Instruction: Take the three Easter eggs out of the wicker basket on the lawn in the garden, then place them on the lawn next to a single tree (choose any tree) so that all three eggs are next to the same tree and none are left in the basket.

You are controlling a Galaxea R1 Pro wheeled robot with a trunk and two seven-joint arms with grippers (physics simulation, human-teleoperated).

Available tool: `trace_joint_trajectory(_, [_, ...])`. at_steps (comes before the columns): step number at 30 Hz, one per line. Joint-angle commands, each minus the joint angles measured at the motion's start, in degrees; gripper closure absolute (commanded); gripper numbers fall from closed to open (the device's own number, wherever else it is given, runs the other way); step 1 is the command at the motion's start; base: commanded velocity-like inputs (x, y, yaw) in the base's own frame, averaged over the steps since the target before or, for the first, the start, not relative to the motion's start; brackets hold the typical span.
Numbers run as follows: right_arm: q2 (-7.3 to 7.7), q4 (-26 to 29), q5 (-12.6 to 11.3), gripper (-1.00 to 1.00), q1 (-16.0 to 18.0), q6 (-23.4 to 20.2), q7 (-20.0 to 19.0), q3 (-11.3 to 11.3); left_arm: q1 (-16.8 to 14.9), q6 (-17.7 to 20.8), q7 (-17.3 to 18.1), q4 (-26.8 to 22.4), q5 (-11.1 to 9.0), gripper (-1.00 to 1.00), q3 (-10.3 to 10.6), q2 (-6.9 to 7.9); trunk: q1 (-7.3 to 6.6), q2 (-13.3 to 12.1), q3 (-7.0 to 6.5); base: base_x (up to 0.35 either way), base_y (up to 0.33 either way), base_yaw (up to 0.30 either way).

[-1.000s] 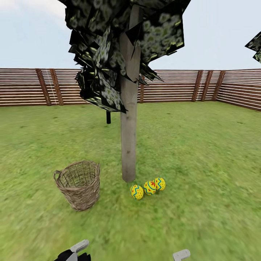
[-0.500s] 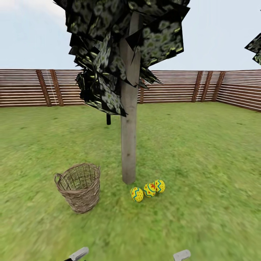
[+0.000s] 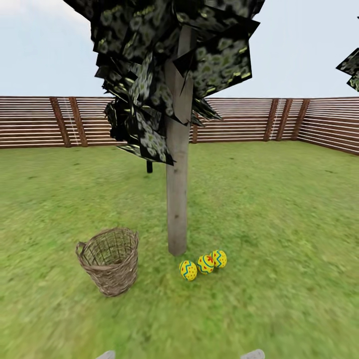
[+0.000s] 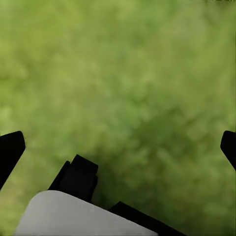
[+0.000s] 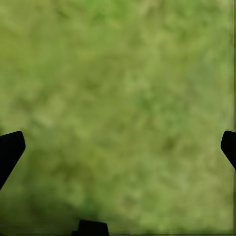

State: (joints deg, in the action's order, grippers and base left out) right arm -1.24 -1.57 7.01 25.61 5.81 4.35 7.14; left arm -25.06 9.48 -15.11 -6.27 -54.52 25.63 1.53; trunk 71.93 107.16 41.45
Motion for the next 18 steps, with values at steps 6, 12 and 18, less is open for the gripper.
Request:
trace_joint_trajectory(6, [-0.11,-0.3,0.5,-1.00,-1.9,0.2,0.4,0.3,0.0,-3.4,-0.4,1.9,-0.2,-1.00,0.5,0.04,-1.33,-2.4,-1.03,0.000,0.000,0.000])
trace_joint_trajectory(12, [-0.06,-0.3,0.5,-1.00,-3.1,0.2,0.4,0.3,0.0,-4.4,-0.3,5.6,-0.2,-1.00,0.5,0.16,-2.65,-4.8,-2.11,0.000,0.000,0.000])
trace_joint_trajectory(18, [-0.07,-0.3,0.5,-1.00,-3.2,0.2,0.4,0.3,0.2,-4.2,-0.2,8.2,-0.2,-1.00,0.5,0.16,-3.97,-7.2,-3.18,0.000,0.000,0.000])
